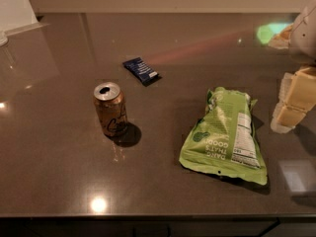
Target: Pick orange can
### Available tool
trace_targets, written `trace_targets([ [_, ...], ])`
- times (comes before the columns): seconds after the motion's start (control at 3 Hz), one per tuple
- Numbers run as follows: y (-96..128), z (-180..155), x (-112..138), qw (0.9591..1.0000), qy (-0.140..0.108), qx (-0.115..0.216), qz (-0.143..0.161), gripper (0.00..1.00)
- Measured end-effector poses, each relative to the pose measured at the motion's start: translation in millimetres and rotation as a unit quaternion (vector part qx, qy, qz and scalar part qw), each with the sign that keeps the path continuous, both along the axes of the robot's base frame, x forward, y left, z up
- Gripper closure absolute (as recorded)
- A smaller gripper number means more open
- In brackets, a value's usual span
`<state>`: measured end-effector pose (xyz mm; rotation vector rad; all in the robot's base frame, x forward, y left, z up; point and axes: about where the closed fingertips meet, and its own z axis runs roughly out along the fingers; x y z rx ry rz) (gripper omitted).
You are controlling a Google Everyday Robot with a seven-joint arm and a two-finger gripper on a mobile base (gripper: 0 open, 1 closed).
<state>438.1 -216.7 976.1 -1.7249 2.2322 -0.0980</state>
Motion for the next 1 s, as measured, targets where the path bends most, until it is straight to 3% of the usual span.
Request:
trace_targets([
  [0.67, 5, 0, 2, 0.9999, 0.003, 0.012, 0.007, 0.0],
  [1.0, 26, -4, 8, 0.9985, 0.007, 0.046, 0.03, 0.0],
])
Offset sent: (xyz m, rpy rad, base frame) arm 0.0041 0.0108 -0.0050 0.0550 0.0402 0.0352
